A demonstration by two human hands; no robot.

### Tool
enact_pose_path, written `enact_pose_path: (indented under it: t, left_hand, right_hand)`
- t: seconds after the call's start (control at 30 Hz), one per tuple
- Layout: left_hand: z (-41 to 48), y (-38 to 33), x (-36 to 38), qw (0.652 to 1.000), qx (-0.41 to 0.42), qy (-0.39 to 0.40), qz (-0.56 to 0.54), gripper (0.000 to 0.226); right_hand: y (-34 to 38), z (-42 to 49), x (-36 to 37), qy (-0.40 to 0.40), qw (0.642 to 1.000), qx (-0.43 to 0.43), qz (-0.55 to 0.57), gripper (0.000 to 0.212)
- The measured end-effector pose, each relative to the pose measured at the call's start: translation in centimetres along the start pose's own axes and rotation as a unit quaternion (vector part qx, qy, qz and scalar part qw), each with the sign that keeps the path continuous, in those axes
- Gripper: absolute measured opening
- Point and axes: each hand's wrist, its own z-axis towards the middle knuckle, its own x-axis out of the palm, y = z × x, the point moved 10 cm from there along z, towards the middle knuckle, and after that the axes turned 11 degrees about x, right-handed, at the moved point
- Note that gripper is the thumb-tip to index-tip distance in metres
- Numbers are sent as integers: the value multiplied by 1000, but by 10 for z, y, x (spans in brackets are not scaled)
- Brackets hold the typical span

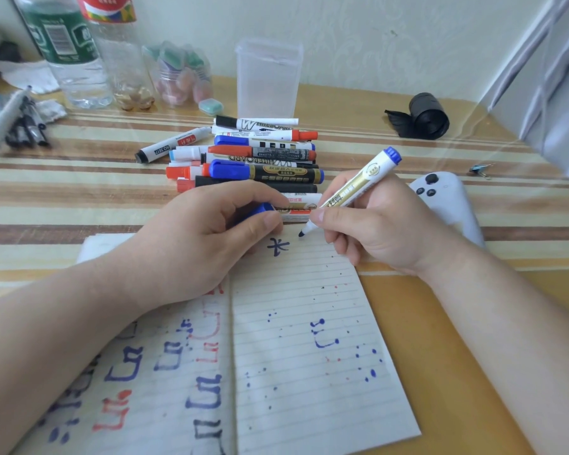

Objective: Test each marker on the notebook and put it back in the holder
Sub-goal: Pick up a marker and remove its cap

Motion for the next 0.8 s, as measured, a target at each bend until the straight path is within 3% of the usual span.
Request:
enact_pose_path:
  t: [0.8]
  left_hand:
    - [0,-4,-3,1000,-13,-2,20,18]
  right_hand:
    - [-2,0,0,2,1000,6,-17,16]
